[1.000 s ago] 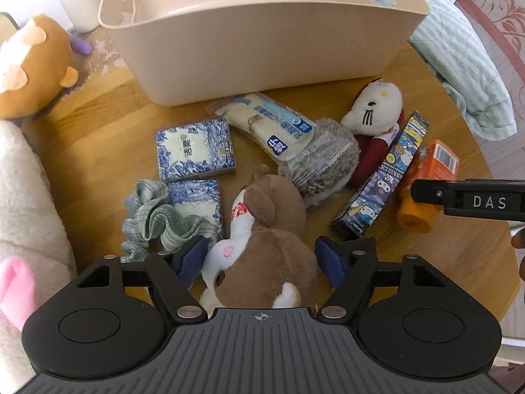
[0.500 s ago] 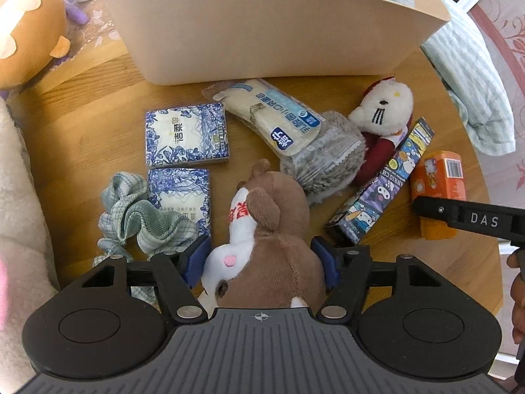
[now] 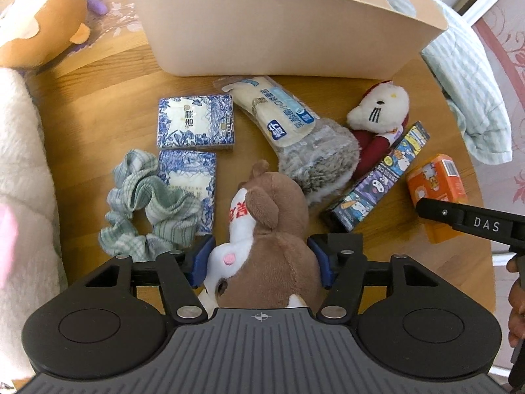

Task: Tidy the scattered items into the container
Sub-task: 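Carry the plush and orange bottle with both tools over the beige basket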

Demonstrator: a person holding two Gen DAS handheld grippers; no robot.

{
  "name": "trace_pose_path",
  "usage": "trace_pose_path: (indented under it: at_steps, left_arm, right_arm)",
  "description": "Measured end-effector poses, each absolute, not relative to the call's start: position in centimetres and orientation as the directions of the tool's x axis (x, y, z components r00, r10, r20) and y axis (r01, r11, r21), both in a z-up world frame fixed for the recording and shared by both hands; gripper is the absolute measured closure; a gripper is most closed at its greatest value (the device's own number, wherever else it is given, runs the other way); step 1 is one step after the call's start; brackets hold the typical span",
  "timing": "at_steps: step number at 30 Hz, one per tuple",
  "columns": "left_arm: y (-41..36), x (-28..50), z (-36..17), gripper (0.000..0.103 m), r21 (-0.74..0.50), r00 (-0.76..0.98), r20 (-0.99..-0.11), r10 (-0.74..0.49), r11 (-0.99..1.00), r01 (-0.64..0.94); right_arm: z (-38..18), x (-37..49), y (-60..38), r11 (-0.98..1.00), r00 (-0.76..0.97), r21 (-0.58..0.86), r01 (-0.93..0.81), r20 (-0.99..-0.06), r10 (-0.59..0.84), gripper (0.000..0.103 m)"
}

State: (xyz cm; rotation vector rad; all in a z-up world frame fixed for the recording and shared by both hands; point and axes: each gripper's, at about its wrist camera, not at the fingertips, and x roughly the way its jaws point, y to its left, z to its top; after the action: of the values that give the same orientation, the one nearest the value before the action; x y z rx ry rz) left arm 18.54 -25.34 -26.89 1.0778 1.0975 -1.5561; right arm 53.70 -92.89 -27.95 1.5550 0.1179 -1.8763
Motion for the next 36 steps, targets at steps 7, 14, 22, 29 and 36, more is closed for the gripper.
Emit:
trace_pose_path:
  at_steps: [7,14,22,29,36]
  left_arm:
    - [-23.8,19.8,-25.9,0.041,-0.200,-0.238,-0.953,-0.188,-0.200,0.959]
    - [-22.6,20.7,-24.0,0.041,-0.239,-0.289,-0.934,-0.212,-0.232,0.943]
    - [-21.8,20.8,-21.4,0.041,-0.288,-0.361,-0.905,-0.226,-0.302,0.909]
    - [-21.5,20.8,-18.6,0.041,-0.334,-0.446,-0.866,-0.227,-0.402,0.853]
    - [-22.4,20.9,-16.4,0.041,-0.354,-0.493,-0.834,-0.249,-0.445,0.823]
  right_arm:
    - [-26.9,54.5,-91.8,-0.797,-0.085,0.392,0.460,-0.874,-0.478,0.067]
    - [-25.2,54.9,-91.0,-0.848,-0.204,0.438,0.297,-0.839,-0.505,0.067]
    - [-22.5,55.2,-90.0,-0.853,-0.302,0.478,0.207,-0.799,-0.521,0.067]
    - [-19.5,55.2,-88.7,-0.854,-0.452,0.519,0.033,-0.754,-0.476,0.067]
    - [-16.2,54.6,-87.8,-0.849,-0.535,0.527,0.039,-0.707,-0.463,0.067]
